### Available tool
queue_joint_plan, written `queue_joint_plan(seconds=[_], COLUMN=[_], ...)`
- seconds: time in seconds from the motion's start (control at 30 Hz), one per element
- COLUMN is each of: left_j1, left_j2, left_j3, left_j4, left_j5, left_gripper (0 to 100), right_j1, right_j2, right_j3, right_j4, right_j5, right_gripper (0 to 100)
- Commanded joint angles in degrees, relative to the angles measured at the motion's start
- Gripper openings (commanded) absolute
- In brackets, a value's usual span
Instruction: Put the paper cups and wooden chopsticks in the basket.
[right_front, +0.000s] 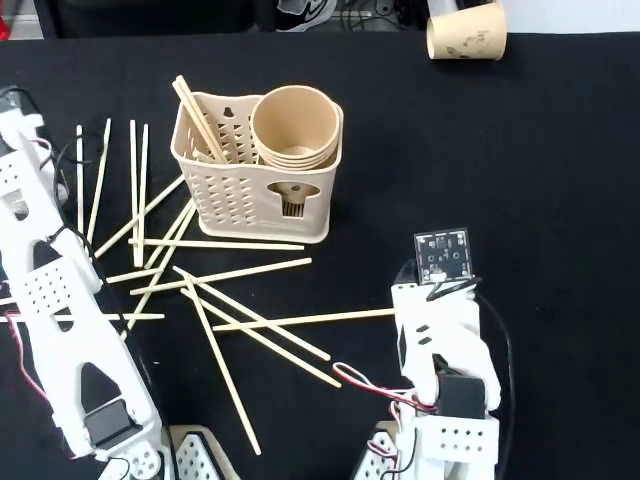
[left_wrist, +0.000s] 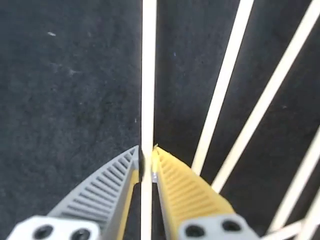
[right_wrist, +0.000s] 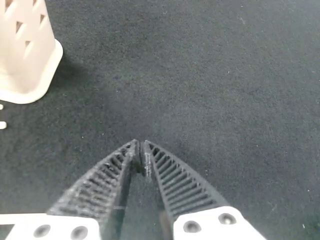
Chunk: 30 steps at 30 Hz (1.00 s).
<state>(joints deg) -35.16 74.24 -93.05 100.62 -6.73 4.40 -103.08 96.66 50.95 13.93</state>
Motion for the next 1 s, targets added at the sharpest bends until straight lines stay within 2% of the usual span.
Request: queue_joint_plan(seconds=[0.0, 0.1, 0.27, 0.37, 0.53, 0.7, 0.97], left_j1=[-0.48, 0.31, 3.82, 6.37, 8.75, 9.63, 10.15], left_j2=[-8.70, -14.07, -29.80, -38.59, -52.13, -69.98, -100.84], left_j3=[1.45, 11.91, 37.05, 49.01, 71.25, 94.20, 122.15], left_j4=[0.79, 0.79, 0.35, -2.46, -15.03, -32.09, -53.98], left_j5=[4.04, 4.13, 3.96, 4.31, 5.89, 6.33, 6.33], left_gripper=[3, 3, 3, 3, 3, 3, 3], right_j1=[0.62, 0.53, 0.44, 0.44, 0.44, 0.44, 0.44], right_j2=[-4.09, -4.09, -4.09, -4.09, -4.09, -4.09, -4.09], right_j3=[-0.22, -0.22, -0.22, -0.22, -0.22, -0.22, -0.22], right_j4=[-0.53, -1.05, -1.05, -0.97, -0.88, -0.88, -0.70], right_j5=[0.62, 0.62, 0.62, 0.62, 0.62, 0.62, 0.62], right_gripper=[1.6, 1.6, 1.6, 1.6, 1.6, 1.6, 1.6])
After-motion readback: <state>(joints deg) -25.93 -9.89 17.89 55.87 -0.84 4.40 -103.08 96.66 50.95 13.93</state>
